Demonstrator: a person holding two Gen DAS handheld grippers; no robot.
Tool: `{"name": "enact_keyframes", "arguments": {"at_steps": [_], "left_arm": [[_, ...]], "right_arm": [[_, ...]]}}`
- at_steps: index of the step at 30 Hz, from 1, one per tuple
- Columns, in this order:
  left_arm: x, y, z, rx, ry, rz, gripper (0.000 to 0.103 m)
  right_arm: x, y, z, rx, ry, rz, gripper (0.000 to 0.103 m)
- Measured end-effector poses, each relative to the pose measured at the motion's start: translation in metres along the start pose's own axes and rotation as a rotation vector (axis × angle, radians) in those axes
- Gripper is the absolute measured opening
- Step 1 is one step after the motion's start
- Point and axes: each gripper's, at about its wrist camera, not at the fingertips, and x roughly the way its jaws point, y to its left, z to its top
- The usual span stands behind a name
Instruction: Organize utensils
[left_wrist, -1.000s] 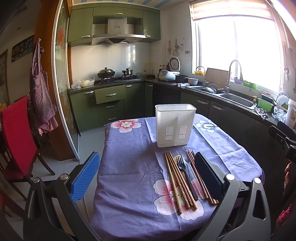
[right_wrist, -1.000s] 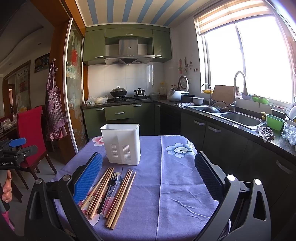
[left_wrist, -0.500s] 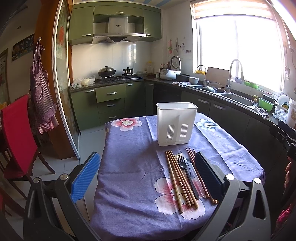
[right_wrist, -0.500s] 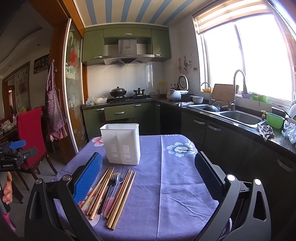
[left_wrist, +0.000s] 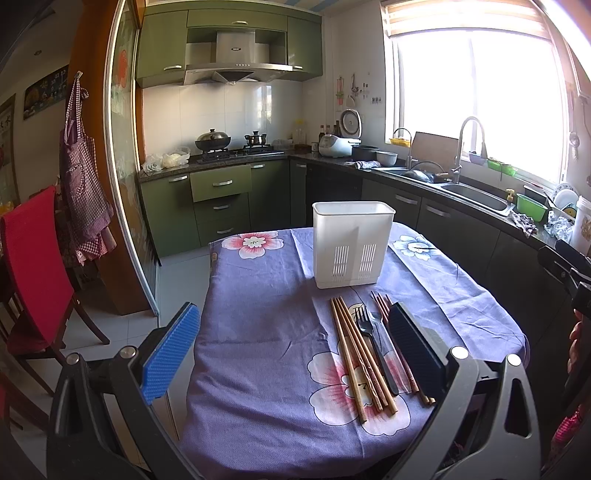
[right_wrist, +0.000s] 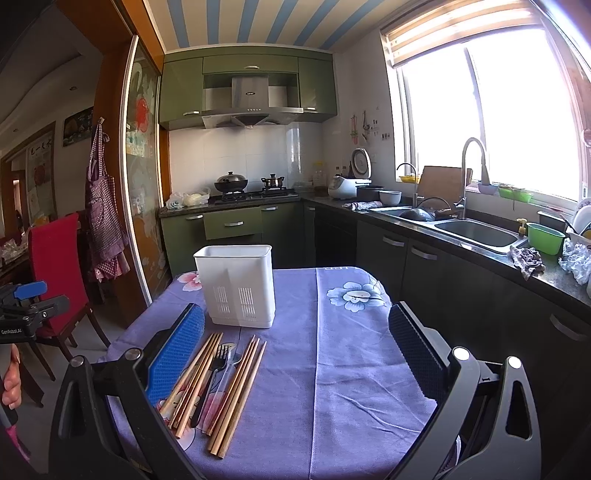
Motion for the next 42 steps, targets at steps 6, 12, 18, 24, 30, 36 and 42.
{"name": "enact_keyframes", "arguments": {"at_steps": [6, 12, 18, 24, 30, 36, 42], "left_arm": [[-0.001, 0.001, -0.006, 0.004, 0.004, -0.002, 0.097], [0.005, -0.001, -0.003, 0.002, 0.01, -0.004, 0.097], [0.005, -0.001, -0.004, 0.003, 0.012, -0.004, 0.097], [0.004, -0.002, -0.004, 0.004, 0.012, -0.006, 0.097], [0.004, -0.002, -0.004, 0.004, 0.014, -0.006, 0.097], [0.004, -0.002, -0.004, 0.004, 0.014, -0.007, 0.097], [0.006, -0.005, -0.004, 0.007, 0.02, -0.005, 0.097]], "right_arm": [[-0.001, -0.004, 0.001, 0.005, -0.011, -0.042, 0.099], [-0.001, -0.008, 0.001, 0.012, -0.01, -0.052, 0.099], [-0.001, -0.008, 0.002, 0.012, -0.009, -0.051, 0.099], [0.0, -0.009, 0.001, 0.014, -0.005, -0.054, 0.099], [0.0, -0.007, 0.0, 0.01, 0.0, -0.054, 0.099], [0.0, -0.007, 0.0, 0.013, 0.001, -0.053, 0.099], [0.001, -0.008, 0.0, 0.011, 0.003, -0.052, 0.099]]}}
